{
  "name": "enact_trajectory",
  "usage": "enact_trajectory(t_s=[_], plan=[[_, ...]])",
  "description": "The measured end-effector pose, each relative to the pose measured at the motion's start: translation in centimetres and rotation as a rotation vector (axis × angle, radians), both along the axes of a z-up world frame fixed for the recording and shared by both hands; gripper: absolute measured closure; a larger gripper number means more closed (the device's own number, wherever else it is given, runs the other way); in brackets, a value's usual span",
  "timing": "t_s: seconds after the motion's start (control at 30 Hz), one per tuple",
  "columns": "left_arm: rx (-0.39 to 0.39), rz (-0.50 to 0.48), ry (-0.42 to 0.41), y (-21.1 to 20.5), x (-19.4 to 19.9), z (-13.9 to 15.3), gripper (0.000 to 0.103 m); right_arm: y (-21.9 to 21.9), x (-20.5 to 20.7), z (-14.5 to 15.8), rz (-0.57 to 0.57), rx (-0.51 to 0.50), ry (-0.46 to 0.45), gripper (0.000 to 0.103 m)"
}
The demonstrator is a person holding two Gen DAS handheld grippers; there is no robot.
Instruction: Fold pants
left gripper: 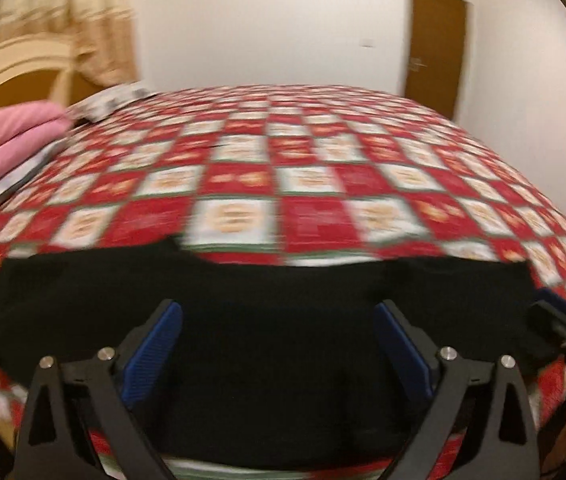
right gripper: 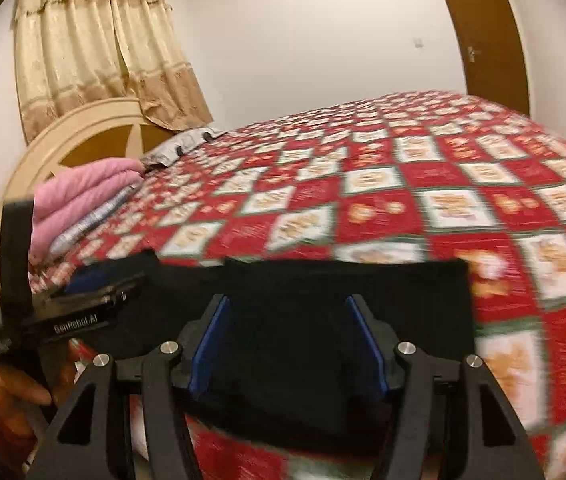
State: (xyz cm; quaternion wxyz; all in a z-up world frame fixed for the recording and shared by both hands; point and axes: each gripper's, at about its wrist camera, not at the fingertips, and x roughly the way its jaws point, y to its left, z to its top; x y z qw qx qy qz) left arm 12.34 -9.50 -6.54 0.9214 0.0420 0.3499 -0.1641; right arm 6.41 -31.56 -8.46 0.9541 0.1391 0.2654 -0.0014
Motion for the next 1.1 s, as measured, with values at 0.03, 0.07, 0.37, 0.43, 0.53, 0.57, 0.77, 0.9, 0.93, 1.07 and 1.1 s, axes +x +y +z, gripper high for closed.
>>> enact_trajectory(t_s=[0.03, 0.07, 0.37, 0.43, 0.53, 0.57, 0.77, 0.9, 0.93, 1.07, 1.1], plan=[[0.012, 0.046, 0.002, 1.3, 0.5, 0.0, 0.004, 0.8, 1.0, -0.2, 0.018, 0.026, 0.0, 0.041], [0.022, 0.079, 0.003, 2.3, 0.8, -0.1, 0.004, 1.6, 2.0, -0.5, 0.035, 0.04, 0.01, 0.041], [0.137, 0.387, 0.025, 14.8, 3.4, -2.5, 0.004, 7.3, 5.6, -4.1, 0.093, -0.03, 0.091, 0.035], [0.122, 0.447, 0.043, 17.4, 3.8, -3.0, 0.004, 7.5, 5.4, -3.6, 0.076, -0.029, 0.101, 0.035], [0.045, 0.547, 0.069, 22.0, 4.1, -3.4, 0.004, 7.9, 3.9, -2.3, 0.102, -0.017, 0.028, 0.035], [0.003, 0.569, 0.074, 23.2, 4.2, -3.5, 0.004, 8.4, 3.7, -2.0, 0.109, -0.049, 0.019, 0.035], [-0.34, 0.575, 0.122, 27.5, 5.1, -5.3, 0.005, 9.7, 3.7, -3.5, 0.159, -0.019, 0.096, 0.035], [-0.413, 0.565, 0.136, 27.3, 6.1, -6.5, 0.014, 10.1, 3.2, -3.3, 0.179, -0.021, 0.091, 0.035], [-0.406, 0.566, 0.129, 27.2, 6.1, -6.5, 0.018, 10.1, 3.1, -3.3, 0.178, -0.018, 0.09, 0.035], [-0.343, 0.575, 0.113, 27.2, 5.9, -5.9, 0.054, 9.8, 3.0, -3.2, 0.169, 0.002, 0.088, 0.035], [-0.357, 0.559, 0.112, 27.5, 5.9, -5.7, 0.069, 9.6, 2.9, -3.2, 0.164, 0.009, 0.088, 0.035]])
